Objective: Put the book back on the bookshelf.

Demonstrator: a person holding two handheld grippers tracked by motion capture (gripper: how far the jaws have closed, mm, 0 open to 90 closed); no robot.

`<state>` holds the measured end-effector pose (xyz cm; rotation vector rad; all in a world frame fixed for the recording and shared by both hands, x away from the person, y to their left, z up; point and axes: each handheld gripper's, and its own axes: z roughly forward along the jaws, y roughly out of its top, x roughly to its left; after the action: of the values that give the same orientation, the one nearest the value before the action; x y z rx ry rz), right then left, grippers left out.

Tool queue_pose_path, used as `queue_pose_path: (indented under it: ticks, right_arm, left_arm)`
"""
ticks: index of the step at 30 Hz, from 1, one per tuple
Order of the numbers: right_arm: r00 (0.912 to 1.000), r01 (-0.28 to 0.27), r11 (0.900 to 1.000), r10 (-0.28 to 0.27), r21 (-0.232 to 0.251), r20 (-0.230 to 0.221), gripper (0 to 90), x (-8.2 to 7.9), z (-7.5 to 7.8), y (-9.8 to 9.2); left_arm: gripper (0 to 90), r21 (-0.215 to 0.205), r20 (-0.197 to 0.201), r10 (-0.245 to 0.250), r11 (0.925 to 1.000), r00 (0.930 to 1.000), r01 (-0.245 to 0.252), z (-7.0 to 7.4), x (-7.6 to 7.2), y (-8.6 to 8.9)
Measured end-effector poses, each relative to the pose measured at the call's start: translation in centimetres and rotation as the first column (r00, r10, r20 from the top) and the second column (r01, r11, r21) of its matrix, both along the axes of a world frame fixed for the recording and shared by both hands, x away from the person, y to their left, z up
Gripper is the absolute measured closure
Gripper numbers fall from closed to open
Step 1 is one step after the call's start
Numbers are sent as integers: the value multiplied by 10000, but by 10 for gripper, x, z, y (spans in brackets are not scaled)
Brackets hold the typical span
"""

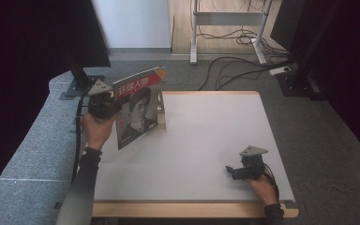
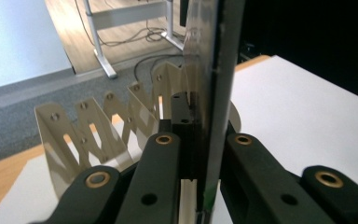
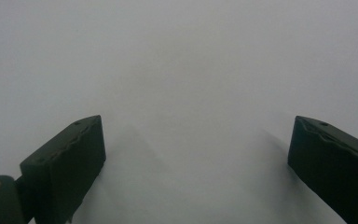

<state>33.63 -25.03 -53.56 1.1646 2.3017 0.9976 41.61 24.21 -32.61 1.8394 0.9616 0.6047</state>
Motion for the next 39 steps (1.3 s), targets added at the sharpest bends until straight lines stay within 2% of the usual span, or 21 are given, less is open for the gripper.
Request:
queue_pose_path:
  ticks: [5,9,10,11,13,15,18,19,23,28,30,32,34,39]
  right_arm:
    - [10000,-34,10000,34,39,2,40,0,0,0]
    - [10000,-64,10000,64,39,23,45,0,0,0]
    - [10000,-69,10000,69,47,18,46,0,0,0]
    - [10000,-75,10000,75,56,9,47,0,0,0]
    - [10000,-74,9999,74,71,-10,47,0,0,-1]
    - [10000,-76,9999,76,72,-16,47,0,0,-1]
    - [10000,-69,9999,69,80,-38,47,0,0,-1]
    - [10000,-69,9999,69,81,-43,46,0,0,-1]
    - [10000,-67,9999,67,89,-61,47,1,0,-1]
    - [9999,-90,9999,91,79,-64,47,1,0,-1]
    - [9999,-86,9999,86,91,-76,48,1,0,-1]
    - [9999,-94,9999,95,94,-75,48,1,0,-1]
    - [9999,-94,9999,95,102,-82,49,1,0,-1]
    - [9999,-95,9999,96,113,-92,49,1,0,-1]
  left_arm:
    - [869,-291,268,10,9996,9996,-2,-7,13,-6]
    - [868,-96,-51,-183,9998,9998,182,-12,18,-8]
    - [868,49,-95,-205,9998,9997,206,-12,17,-7]
    - [867,27,-249,-394,9992,9989,394,-12,17,-5]
    - [866,84,-426,-470,9988,9980,474,-10,16,-3]
    - [864,-111,-962,-832,9965,9919,825,-8,16,2]
    - [862,304,-1520,-898,9950,9843,955,-6,15,5]
    - [862,327,-1724,-979,9939,9801,1051,-6,15,6]
    - [860,525,-2096,-1100,9910,9716,1235,-4,14,8]
    - [847,788,-2587,-982,9894,9610,1223,1,12,8]
    - [855,1017,-2617,-858,9880,9613,1158,3,11,8]
    - [864,982,-2528,-840,9889,9639,1119,3,11,9]
    - [868,946,-2152,-601,9921,9747,821,2,10,8]
    - [870,837,-1510,-146,9961,9884,275,2,14,1]
